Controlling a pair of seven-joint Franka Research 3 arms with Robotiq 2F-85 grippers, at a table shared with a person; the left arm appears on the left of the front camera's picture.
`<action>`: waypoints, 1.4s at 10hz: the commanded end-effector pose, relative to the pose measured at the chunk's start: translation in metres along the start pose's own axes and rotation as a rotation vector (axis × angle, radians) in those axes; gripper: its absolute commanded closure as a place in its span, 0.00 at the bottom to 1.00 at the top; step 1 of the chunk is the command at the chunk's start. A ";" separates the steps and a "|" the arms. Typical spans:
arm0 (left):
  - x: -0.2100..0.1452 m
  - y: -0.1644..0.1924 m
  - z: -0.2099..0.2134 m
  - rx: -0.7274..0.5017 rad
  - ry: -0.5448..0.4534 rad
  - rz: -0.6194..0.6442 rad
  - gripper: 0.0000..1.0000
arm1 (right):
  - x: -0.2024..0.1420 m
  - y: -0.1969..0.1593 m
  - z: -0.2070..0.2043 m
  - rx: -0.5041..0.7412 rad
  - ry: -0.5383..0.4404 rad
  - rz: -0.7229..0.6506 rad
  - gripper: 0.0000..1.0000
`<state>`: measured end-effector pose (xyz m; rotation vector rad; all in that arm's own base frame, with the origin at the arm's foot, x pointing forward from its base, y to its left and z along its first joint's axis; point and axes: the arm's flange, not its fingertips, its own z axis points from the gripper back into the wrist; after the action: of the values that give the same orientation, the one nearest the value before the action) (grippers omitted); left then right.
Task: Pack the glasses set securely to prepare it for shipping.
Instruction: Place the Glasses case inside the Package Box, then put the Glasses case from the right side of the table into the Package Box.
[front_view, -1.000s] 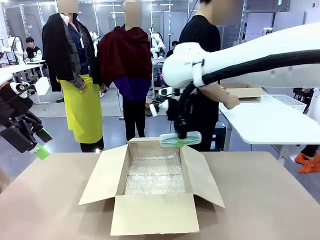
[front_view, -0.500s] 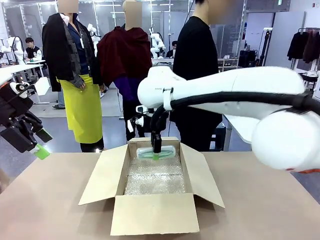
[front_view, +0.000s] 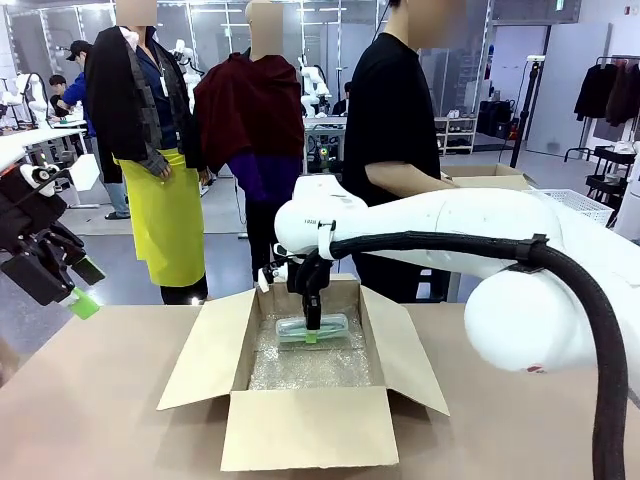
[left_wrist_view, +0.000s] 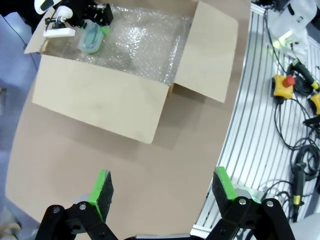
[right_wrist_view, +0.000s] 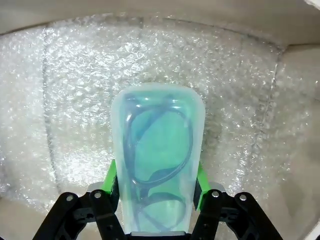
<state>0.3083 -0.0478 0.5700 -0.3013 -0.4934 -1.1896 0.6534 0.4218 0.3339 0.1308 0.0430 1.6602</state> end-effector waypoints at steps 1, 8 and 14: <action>-0.002 0.001 0.002 -0.009 -0.007 -0.018 0.00 | 0.014 -0.015 0.009 -0.005 0.013 -0.013 0.16; -0.002 0.001 0.002 -0.009 -0.007 -0.018 0.00 | 0.003 -0.001 0.012 -0.014 -0.009 0.000 0.02; -0.002 0.001 0.002 -0.009 -0.007 -0.018 0.00 | 0.003 -0.001 0.012 -0.014 -0.009 0.000 0.02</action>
<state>0.3083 -0.0478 0.5700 -0.3012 -0.4934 -1.1899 0.6565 0.4219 0.3457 0.1309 0.0295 1.6591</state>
